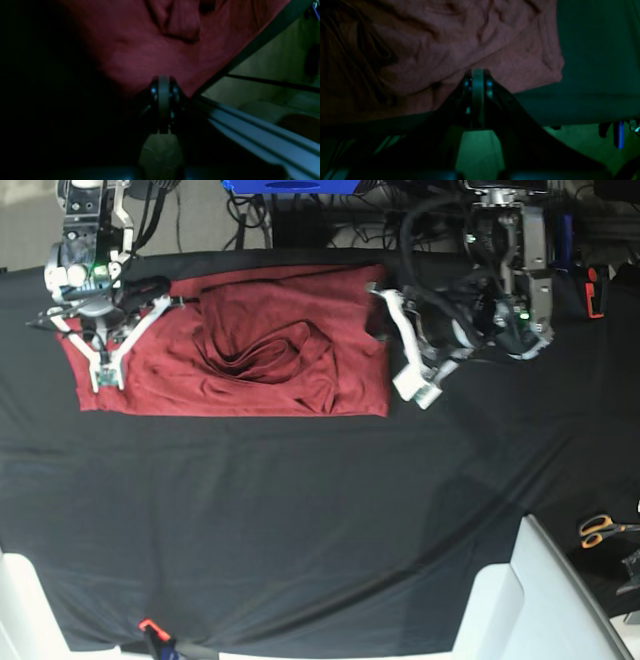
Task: Fold the T-shirt properly
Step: 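Lower the left gripper onto the shirt edge opposite the right gripper, then pull the shirt edges apart with both grippers to flatten it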
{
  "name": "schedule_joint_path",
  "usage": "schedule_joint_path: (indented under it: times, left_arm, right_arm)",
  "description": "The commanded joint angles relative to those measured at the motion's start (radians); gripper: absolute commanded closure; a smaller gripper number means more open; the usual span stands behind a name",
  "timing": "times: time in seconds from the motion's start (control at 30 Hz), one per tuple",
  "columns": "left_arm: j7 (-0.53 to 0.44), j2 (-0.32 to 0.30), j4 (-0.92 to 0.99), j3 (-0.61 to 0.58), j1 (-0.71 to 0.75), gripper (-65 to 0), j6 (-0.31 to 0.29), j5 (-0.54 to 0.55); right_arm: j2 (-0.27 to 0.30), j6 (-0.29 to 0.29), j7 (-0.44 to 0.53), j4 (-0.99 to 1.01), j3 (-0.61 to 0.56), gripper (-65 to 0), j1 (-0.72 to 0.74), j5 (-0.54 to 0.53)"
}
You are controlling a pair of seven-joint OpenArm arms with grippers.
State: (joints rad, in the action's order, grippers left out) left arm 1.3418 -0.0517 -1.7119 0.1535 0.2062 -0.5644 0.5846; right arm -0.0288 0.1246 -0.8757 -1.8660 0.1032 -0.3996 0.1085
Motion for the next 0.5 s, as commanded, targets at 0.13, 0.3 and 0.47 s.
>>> schedule_joint_path:
  times: [0.13,0.3,0.47]
  left_arm:
    - [-0.023,0.014,0.020,-0.001,-0.012,0.0,0.001,0.021]
    - [-0.035,0.016,0.022,-0.002,-0.040,0.0,0.001,0.019]
    - [-0.038,0.022,0.075,-0.002,-0.083,0.0,0.002,0.013]
  right_arm:
    - [0.000,-0.001,0.014,-0.021,0.003,-0.2,-0.006,0.004]
    - [-0.004,-0.001,0.014,-0.021,0.003,-0.2,-0.006,0.004]
    - [-0.004,-0.001,0.014,-0.021,0.003,-0.2,-0.002,0.004]
